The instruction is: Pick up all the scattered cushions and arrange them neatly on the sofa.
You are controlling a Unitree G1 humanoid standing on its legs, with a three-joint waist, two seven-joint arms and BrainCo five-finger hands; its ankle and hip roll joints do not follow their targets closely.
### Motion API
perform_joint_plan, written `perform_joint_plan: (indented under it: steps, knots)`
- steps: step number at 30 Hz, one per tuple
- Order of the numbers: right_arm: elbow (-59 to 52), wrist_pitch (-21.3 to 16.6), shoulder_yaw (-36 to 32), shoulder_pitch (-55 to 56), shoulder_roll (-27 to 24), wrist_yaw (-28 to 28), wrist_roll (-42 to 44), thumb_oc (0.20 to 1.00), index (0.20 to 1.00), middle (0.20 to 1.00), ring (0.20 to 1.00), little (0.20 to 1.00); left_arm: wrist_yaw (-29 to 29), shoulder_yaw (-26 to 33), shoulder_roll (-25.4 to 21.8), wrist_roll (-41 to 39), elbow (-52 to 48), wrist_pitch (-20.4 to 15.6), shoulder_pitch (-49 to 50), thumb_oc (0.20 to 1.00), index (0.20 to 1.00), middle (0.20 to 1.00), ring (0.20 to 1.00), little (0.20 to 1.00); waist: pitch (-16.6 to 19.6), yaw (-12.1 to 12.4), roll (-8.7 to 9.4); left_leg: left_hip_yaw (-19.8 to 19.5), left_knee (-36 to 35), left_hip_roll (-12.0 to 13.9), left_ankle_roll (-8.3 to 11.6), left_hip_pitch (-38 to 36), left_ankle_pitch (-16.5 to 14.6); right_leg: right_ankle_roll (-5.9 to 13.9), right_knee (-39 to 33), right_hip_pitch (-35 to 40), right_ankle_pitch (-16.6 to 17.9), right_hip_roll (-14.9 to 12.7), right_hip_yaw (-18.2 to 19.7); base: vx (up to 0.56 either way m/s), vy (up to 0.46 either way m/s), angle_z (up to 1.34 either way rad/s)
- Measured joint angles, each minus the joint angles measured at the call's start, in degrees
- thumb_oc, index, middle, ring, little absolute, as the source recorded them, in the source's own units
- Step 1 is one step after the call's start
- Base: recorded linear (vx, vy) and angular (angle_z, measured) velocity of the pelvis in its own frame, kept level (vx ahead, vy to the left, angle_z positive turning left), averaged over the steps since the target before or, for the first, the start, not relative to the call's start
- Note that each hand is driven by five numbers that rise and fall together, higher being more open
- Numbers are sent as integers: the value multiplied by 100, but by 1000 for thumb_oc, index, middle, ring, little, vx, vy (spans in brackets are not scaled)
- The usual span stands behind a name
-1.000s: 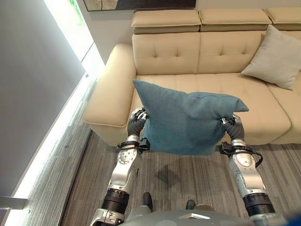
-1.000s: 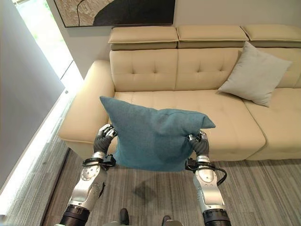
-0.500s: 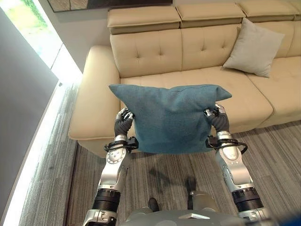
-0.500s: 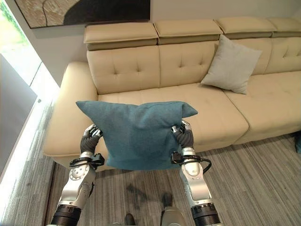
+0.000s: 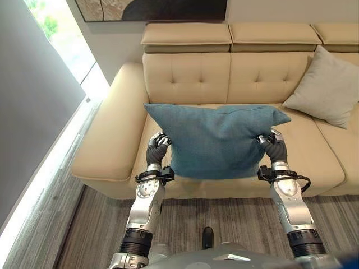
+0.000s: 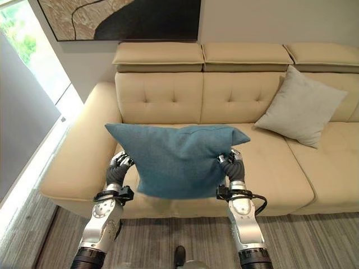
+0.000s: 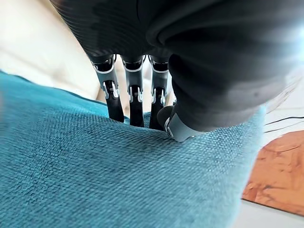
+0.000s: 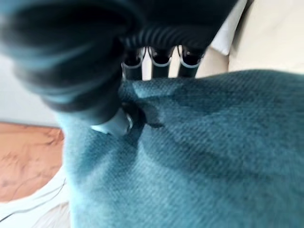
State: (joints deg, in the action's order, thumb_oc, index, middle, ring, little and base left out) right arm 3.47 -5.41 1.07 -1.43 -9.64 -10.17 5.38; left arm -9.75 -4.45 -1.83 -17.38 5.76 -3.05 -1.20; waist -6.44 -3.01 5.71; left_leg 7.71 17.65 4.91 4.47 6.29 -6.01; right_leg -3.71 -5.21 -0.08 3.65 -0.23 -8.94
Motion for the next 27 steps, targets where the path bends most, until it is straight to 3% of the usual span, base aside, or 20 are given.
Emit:
perform_joint_plan:
  steps: [1, 3, 5, 8, 9, 10, 12, 13, 14, 16, 18, 20, 22, 24, 25, 27]
  knots:
    - [6, 0, -5, 0, 2, 4, 0, 200, 200, 200, 200, 200, 10, -2, -16, -1, 3, 3, 0, 200, 200, 200, 200, 200, -8, -8, 9, 75, -540, -108, -23, -7, 36, 5, 0, 24, -22, 12, 4, 149, 49, -21]
    - [28, 0, -30, 3, -24, 2, 0, 200, 200, 200, 200, 200, 72, -6, -62, 0, 14, 4, -9, 200, 200, 200, 200, 200, -55, -20, 16, 152, -1557, -387, -11, 126, 457, 47, -7, 159, -149, 36, 35, 175, 67, -11]
    - [69, 3, -48, 3, -60, 2, 1, 200, 200, 200, 200, 200, 80, -9, -83, 0, 26, 10, -29, 200, 200, 200, 200, 200, -164, 109, -95, 118, -1727, -319, 47, 487, 873, -6, -6, 323, -298, 228, 216, 299, 165, -38]
    - [66, 44, 76, 34, -78, 47, -1, 200, 200, 200, 200, 200, 73, 44, -106, 3, 17, 44, 13, 200, 200, 200, 200, 200, -160, 133, -446, 281, -1803, -206, -76, 266, 939, 62, 5, 610, -457, 367, 420, 225, 158, -60]
    - [65, 60, 103, 49, -135, 50, 0, 200, 200, 200, 200, 200, 74, 40, -63, 3, 4, 41, 3, 200, 200, 200, 200, 200, -109, 78, -613, 273, -2030, -206, -284, 46, 1208, 135, 6, 698, -521, 399, 485, 330, 261, -31]
    - [65, 74, 132, 48, -170, 55, 0, 200, 200, 200, 200, 200, 74, 39, -60, 4, -3, 42, -9, 200, 200, 200, 200, 200, -98, 41, -640, 333, -2139, -293, -583, -115, 1434, 280, 40, 784, -629, 318, 558, 308, 245, -34]
    - [-11, 91, 178, 27, -162, 80, -2, 200, 200, 200, 200, 200, 66, 53, -69, 6, -4, 46, 12, 200, 200, 200, 200, 200, -93, 87, -687, 611, -2314, -406, -725, -467, 1251, 506, 669, 661, -951, 141, 727, 182, 146, -61]
    - [-81, 91, 219, 26, -85, 95, -3, 200, 200, 200, 200, 200, 66, 80, -150, 6, -37, 45, 20, 200, 200, 200, 200, 200, -86, 101, -708, 748, -2300, -459, -829, -640, 1177, 741, 1333, 451, -1207, 41, 826, 182, 173, -70]
    - [-246, 90, 237, 21, 26, 96, -3, 200, 200, 200, 200, 200, 65, 128, -217, 5, -138, 34, -54, 200, 200, 200, 200, 200, -79, 80, -691, 882, -2296, -552, -895, -804, 1015, 1096, 2365, 41, -1488, -115, 829, 131, 132, -53]
    - [-257, 88, 263, -76, 139, 110, -2, 200, 200, 200, 200, 200, 58, 210, -240, 6, -157, -10, -65, 200, 200, 200, 200, 200, -102, 117, -697, 982, -2292, -608, -1031, -948, 880, 1232, 3531, -544, -1599, -278, 804, 102, 55, -32]
    - [-255, 89, 297, -51, 194, 110, -1, 200, 200, 200, 200, 200, 57, 245, -262, 7, -161, -10, -71, 200, 200, 200, 200, 200, -98, 85, -701, 869, -2293, -594, -1000, -1056, 816, 1235, 3499, -790, -1647, -405, 800, 152, -29, 4]
    - [-252, 85, 356, -74, 191, 109, -2, 200, 200, 200, 200, 200, 56, 248, -311, 5, -158, -14, -28, 200, 200, 200, 200, 200, -87, 82, -685, 781, -2295, -565, -917, -1172, 680, 1190, 2456, -908, -1445, -553, 796, 163, -73, 10]
    - [-250, 72, 402, -79, 187, 112, -5, 200, 200, 200, 200, 200, 49, 264, -304, 5, -148, -23, 0, 200, 200, 200, 200, 200, -92, 40, -688, 740, -2296, -564, -866, -1232, 593, 1193, 1555, -1117, -785, -611, 852, 108, -100, 10]
    - [-203, 72, 391, -38, 193, 109, -7, 200, 200, 200, 200, 200, 48, 258, -314, 4, -130, -24, 28, 200, 200, 200, 200, 200, -26, 13, -574, 703, -2295, -586, -739, -1336, 569, 1117, 1003, -775, -165, -647, 863, 154, -186, 29]
    - [-64, 72, 361, -26, 167, 105, -7, 200, 200, 200, 200, 200, 48, 226, -257, 3, -99, -15, 57, 200, 200, 200, 200, 200, 47, -28, -539, 508, -2294, -506, -573, -1414, 570, 822, 469, -367, 239, -560, 818, 124, -139, 27]
    - [28, 72, 301, -38, 55, 95, -7, 200, 200, 200, 200, 200, 51, 216, -96, 4, -110, -15, 68, 200, 200, 200, 200, 200, 50, -25, -567, 395, -2283, -327, -426, -1447, 559, 756, 248, -183, 289, -368, 719, 101, -129, 30]
